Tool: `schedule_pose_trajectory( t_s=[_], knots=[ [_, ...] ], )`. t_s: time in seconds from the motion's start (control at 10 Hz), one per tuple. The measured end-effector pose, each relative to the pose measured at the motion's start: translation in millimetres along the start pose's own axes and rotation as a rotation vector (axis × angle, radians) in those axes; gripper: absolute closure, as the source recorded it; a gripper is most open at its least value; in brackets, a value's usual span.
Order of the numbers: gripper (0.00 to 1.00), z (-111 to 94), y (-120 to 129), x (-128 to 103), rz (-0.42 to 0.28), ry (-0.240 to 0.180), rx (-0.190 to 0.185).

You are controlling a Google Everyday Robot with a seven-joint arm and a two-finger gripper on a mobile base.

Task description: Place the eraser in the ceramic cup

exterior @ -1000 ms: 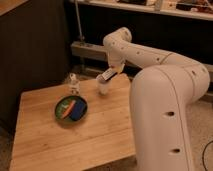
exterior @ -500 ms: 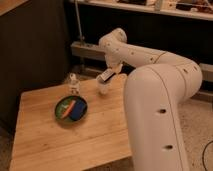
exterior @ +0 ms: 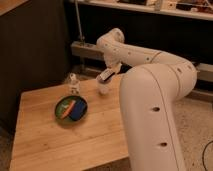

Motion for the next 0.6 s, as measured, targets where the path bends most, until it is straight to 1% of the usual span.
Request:
schedule_pose_trajectory(
  t_s=[0.6],
  knots=[
    [1.00, -3.1, -2.2, 5.7, -0.018, 0.047, -0.003]
  ],
)
